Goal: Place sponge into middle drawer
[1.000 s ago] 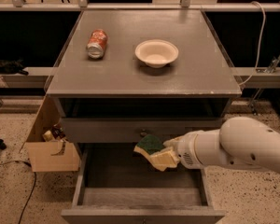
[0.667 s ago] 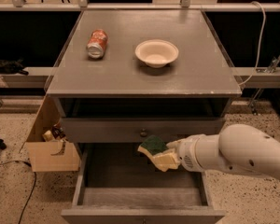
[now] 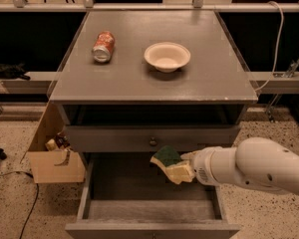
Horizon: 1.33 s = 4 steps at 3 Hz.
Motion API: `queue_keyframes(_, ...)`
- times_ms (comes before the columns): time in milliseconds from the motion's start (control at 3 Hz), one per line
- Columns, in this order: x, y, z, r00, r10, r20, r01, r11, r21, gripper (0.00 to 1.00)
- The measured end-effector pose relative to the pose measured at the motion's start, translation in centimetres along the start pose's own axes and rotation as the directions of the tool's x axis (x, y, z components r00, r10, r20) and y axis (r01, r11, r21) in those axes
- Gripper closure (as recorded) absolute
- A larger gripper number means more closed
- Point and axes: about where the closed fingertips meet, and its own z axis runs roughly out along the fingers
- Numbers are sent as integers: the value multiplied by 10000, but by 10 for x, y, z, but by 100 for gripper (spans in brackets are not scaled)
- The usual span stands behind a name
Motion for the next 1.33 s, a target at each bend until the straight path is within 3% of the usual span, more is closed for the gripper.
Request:
queue_keyframes(333,0,0,0,10000,-8,2,8,10000,1,100)
queue_keyframes(667,9,0,20,9993,137,-355,-143,9998,-165,100)
queue_keyframes(1333,51,-9,84,9850,844,-1508,-930,9944,-511,100)
